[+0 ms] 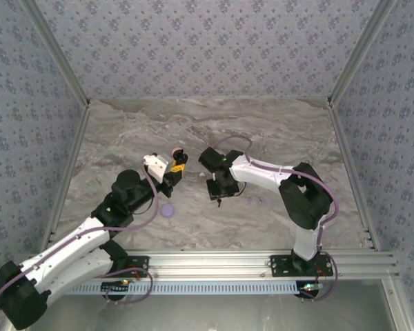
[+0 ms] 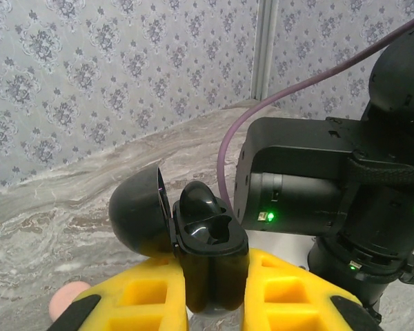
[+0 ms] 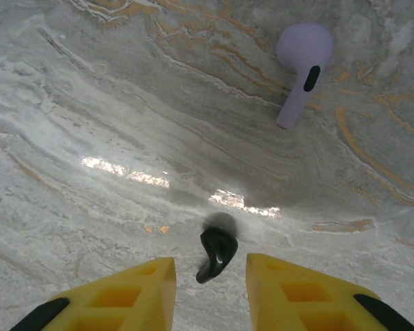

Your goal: Insert wireless bluetooth earbuds into charging case

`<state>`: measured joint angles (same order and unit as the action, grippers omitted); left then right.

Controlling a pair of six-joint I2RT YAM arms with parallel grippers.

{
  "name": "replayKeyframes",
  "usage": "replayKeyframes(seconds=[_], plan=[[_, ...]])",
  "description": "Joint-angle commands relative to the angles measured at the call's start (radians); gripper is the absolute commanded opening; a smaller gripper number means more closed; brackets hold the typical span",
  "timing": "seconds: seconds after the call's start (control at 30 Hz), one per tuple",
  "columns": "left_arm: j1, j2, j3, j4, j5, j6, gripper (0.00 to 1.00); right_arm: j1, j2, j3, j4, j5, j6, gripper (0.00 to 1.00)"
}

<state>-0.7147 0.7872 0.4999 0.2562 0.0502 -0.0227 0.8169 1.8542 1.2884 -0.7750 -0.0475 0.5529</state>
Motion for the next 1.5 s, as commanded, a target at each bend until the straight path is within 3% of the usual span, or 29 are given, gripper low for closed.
replayKeyframes(seconds=[0.0, 0.8, 1.23, 1.47], plan=[[-0.005, -0.009, 0.009, 0.018, -0.018, 0.014, 0.00, 0.010, 0.033, 0.025, -0.026, 0.018, -0.014, 0.34], [-0.005, -0.005, 0.005, 0.026, -0.020, 0.008, 0.00, 0.027, 0.099, 0.021, -0.031, 0.043, -0.034, 0.23], [-0.004, 0.045, 0.021, 0.090, 0.046, -0.019, 0.00, -0.017, -0.223, 0.012, -0.015, 0.168, -0.183, 0.20], [-0.005, 0.133, 0.081, 0.093, 0.157, -0.034, 0.00, -0.078, -0.446, 0.015, 0.054, 0.165, -0.338, 0.20]])
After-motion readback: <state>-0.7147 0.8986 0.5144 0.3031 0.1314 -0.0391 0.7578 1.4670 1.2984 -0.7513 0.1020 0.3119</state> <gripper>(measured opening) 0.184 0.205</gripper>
